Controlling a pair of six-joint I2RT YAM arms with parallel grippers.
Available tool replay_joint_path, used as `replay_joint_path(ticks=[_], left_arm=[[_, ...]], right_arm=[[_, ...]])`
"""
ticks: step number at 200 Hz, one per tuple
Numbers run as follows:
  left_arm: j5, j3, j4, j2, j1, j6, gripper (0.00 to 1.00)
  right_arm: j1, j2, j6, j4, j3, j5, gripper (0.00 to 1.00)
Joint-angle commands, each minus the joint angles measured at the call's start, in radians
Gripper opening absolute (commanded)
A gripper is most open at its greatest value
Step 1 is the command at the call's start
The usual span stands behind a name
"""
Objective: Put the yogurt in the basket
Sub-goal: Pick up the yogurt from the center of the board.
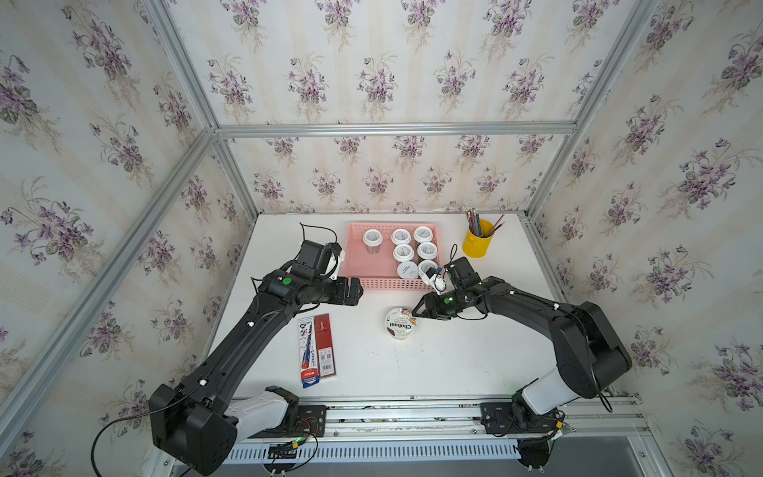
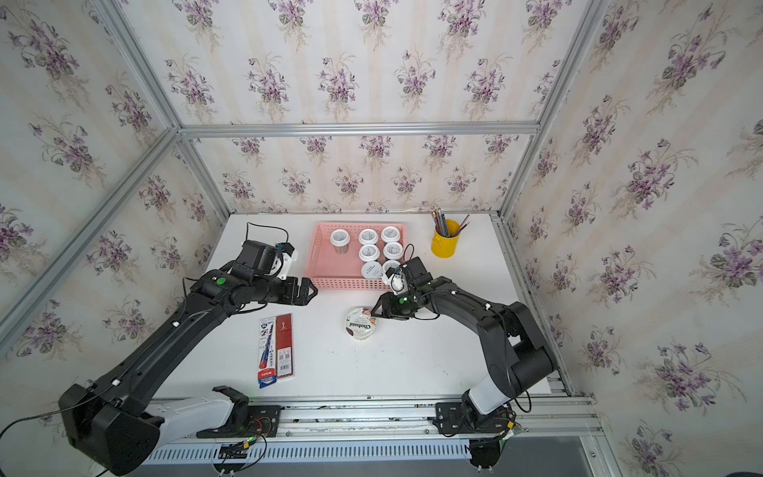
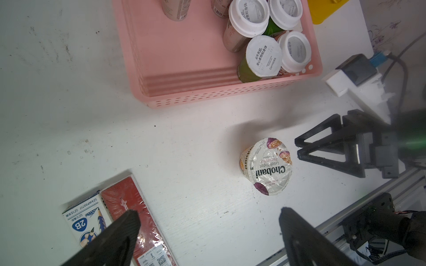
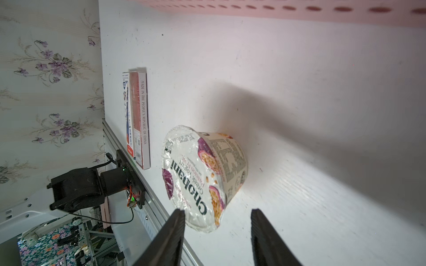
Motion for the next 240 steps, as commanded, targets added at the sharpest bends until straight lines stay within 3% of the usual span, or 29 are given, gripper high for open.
replay_joint_path(ticks=[1,60,181,240], left_arm=[[0.023,-0.001,0.019,0.001,0.0,0.015,0.99],[0.026,-0.007,0.017,-0.007,0.0,0.015,0.99],[0.022,-0.001,0.008,0.005,0.0,0.027,0.99],[-0.015,0.014,-0.02,-0.004,0.0,0.039,0.99]], right_arm=[[0.006,0.022,0.011,0.066,-0.005,-0.052,0.51],[0.016,0.083,0.017,0.101,-0.002,-0.084,0.42],[0.016,0.112,0.03,0.149,-0.026,-0.102,0.11],[0.016,0.081,0.046,0.122,-0.011,-0.077,0.08]])
